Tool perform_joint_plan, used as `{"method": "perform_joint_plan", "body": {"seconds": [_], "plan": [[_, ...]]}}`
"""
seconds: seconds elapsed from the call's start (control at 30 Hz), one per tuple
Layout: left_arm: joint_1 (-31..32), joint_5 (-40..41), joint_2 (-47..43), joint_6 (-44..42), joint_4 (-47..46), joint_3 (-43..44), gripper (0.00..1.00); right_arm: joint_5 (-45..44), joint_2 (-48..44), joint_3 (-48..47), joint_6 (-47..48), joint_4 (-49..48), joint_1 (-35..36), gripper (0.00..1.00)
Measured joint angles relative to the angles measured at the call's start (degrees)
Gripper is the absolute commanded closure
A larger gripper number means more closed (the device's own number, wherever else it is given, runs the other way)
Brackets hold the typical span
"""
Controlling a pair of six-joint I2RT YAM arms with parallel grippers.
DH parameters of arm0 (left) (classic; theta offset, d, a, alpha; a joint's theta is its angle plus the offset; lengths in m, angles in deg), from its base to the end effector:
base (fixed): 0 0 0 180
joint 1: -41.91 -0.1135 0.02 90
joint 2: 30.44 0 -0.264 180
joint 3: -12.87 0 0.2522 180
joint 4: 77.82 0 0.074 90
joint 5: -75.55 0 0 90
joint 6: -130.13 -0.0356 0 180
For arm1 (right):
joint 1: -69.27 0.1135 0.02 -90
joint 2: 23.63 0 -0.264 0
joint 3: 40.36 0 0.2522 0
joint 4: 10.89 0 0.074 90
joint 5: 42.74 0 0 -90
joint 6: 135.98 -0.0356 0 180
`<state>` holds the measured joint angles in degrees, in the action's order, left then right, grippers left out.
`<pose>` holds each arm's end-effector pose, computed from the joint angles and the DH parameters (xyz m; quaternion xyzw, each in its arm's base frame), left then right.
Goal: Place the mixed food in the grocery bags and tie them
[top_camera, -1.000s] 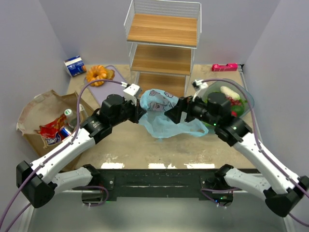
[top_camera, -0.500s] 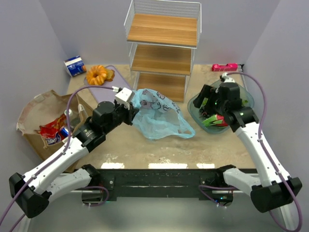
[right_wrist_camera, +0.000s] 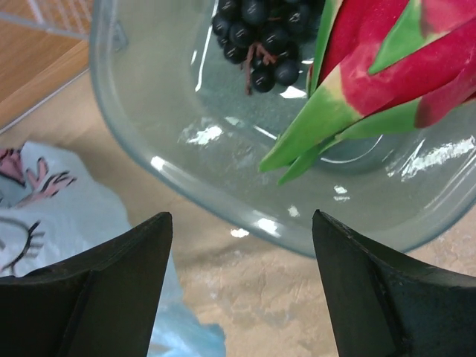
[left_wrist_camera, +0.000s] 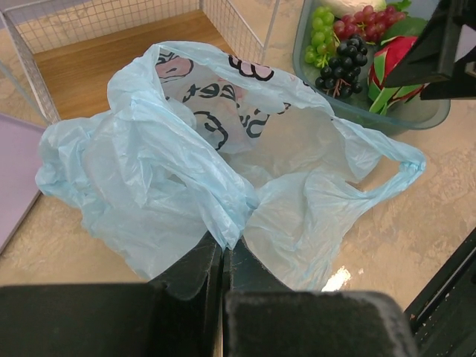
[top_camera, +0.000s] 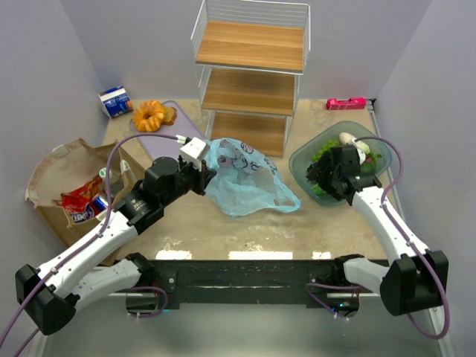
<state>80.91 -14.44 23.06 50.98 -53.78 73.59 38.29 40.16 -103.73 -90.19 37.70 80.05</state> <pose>0.1695 -0.1372 0.3257 0.1952 0.7788 -0.2511 0.5406 0.2242 0.0370 0.2661 0.2948 0.8865 0.0962 0.3434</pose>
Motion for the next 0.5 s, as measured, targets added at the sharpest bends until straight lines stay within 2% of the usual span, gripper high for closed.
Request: {"method": "perform_joint_plan", "body": {"seconds": [0.2,0.5], "plan": [[0.0,-1.03,-0.04,0.0,-0.76,-0.57,1.0,-0.96,8.37,1.16,-1.7,-5.11,-1.88,0.22],[0.0,-1.55,0.0,0.0,-0.85,-0.81,1.0,-1.14,12.72,4.07,-4.04,-10.64,-3.78,0.25]]}}
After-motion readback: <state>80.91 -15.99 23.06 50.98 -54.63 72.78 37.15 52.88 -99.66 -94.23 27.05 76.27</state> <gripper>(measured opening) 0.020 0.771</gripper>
